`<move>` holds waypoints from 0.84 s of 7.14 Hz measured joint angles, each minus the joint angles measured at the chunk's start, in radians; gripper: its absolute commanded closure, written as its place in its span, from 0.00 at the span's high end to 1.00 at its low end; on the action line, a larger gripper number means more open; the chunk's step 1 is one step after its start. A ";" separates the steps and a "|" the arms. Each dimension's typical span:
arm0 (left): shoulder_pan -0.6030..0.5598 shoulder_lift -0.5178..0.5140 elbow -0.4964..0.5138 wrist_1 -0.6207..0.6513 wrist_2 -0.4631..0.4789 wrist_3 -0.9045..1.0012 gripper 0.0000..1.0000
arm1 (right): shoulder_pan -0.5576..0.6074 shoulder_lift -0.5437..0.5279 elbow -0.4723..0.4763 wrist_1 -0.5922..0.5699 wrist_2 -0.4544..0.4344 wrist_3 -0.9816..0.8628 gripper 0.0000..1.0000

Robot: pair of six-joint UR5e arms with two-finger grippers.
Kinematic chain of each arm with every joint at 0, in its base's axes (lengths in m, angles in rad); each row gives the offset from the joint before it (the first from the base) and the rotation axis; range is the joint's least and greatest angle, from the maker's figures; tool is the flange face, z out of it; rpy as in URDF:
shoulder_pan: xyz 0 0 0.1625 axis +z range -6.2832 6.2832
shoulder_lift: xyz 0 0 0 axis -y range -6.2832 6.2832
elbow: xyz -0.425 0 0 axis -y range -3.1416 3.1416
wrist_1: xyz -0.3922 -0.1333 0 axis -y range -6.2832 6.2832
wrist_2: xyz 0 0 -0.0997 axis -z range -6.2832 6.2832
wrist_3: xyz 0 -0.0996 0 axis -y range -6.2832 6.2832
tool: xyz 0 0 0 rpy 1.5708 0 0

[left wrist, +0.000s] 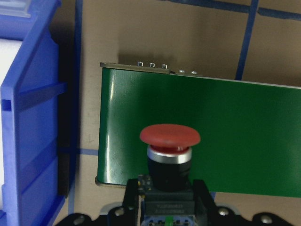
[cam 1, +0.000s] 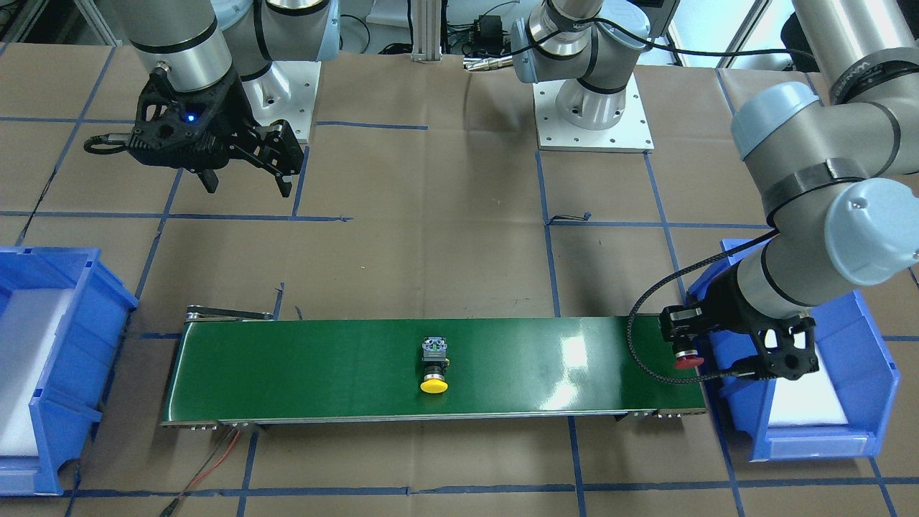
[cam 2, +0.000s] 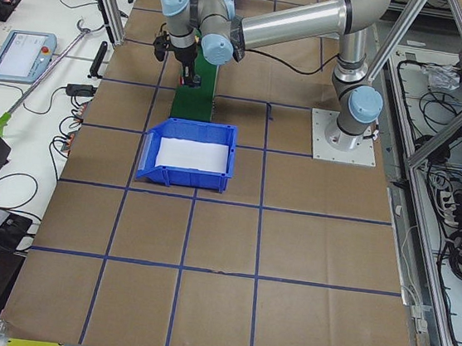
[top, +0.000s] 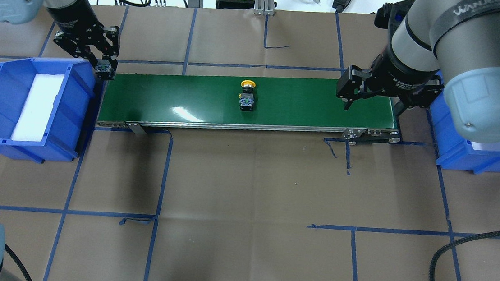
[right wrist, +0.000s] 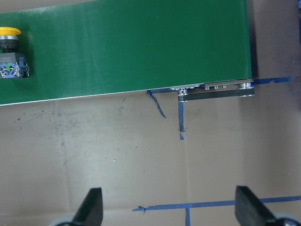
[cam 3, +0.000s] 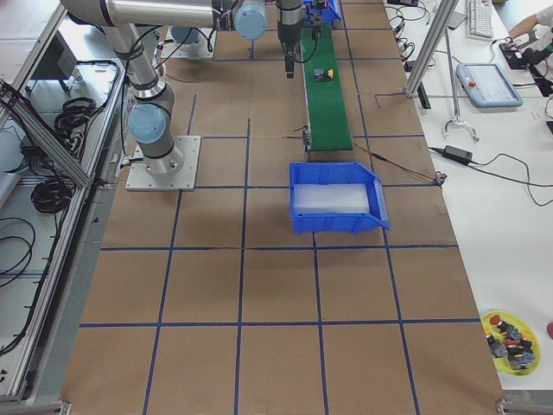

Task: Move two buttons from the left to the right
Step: 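Carry the red button with the left gripper and set it on the belt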

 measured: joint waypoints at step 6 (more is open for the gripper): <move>0.000 -0.030 -0.178 0.289 0.001 0.068 0.46 | 0.000 0.001 0.001 0.000 0.000 -0.004 1.00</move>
